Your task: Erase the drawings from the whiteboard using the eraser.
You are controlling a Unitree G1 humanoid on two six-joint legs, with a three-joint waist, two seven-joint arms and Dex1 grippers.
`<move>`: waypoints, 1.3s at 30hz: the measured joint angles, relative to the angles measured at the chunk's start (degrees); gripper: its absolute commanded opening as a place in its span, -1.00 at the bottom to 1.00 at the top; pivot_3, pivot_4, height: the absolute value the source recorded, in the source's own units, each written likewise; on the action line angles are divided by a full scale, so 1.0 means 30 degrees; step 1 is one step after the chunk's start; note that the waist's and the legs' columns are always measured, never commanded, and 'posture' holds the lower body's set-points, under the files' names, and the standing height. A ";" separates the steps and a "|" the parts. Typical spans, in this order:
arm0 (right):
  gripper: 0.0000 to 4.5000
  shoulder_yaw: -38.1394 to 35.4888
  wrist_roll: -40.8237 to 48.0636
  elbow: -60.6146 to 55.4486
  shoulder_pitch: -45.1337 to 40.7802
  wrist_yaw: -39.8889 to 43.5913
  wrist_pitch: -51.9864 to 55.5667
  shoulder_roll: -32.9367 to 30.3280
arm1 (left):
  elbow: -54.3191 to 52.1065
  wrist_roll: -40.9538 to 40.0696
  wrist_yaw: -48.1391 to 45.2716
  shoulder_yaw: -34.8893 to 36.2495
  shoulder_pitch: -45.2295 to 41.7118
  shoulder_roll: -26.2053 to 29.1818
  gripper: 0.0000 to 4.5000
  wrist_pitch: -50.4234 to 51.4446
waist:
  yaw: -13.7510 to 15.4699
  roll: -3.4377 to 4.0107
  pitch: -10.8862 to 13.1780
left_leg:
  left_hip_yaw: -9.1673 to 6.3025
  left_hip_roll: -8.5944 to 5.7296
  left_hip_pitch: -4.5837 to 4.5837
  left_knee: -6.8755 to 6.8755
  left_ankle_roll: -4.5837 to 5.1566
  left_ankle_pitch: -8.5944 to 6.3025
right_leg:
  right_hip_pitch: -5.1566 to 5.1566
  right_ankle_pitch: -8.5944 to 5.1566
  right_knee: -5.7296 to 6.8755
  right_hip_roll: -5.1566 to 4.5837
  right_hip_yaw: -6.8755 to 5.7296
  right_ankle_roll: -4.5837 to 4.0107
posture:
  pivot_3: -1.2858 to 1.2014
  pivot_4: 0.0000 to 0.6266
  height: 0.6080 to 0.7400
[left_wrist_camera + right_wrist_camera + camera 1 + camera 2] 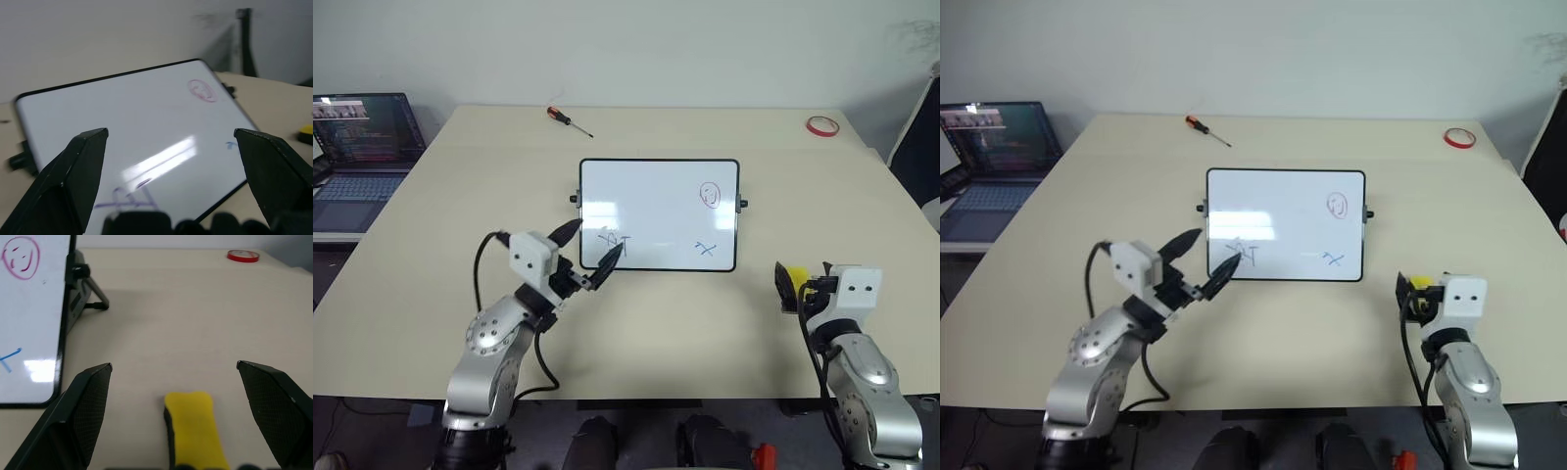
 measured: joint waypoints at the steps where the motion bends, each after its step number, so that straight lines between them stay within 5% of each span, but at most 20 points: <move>1: 0.99 -0.0260 0.0092 0.0153 -0.0206 -0.0035 0.0122 -0.0006 | 0.0396 -0.0169 -0.0729 -0.0180 -0.0555 0.0054 1.00 0.0029 | 0.0000 0.0000 0.0001 | 0.0003 0.0001 0.0001 -0.0001 0.0000 0.0000 | 0.0000 0.0000 0.0001 0.0000 -0.0005 0.0000 | 0.03 -0.52 1.00; 17: 0.99 -0.2477 0.3698 0.1635 -0.2660 0.0028 0.5763 -0.0468 | 0.7225 0.0460 -1.0218 -0.4243 -0.6096 0.0849 1.00 -0.1722 | -0.0028 0.0021 0.0010 | 0.0021 -0.0008 -0.0026 -0.0005 0.0008 -0.0002 | -0.0029 0.0002 0.0004 0.0015 0.0003 -0.0004 | 0.03 -0.52 1.00; 39: 0.99 -0.1433 0.3443 0.2426 -0.2458 0.0565 0.7193 -0.1463 | 0.8234 0.2300 -0.9794 -0.4679 -0.5750 0.0466 1.00 -0.3487 | -0.0022 0.0022 0.0010 | 0.0010 0.0000 -0.0042 0.0008 0.0013 -0.0003 | -0.0034 0.0002 0.0005 0.0010 0.0007 -0.0003 | 0.03 -0.52 1.00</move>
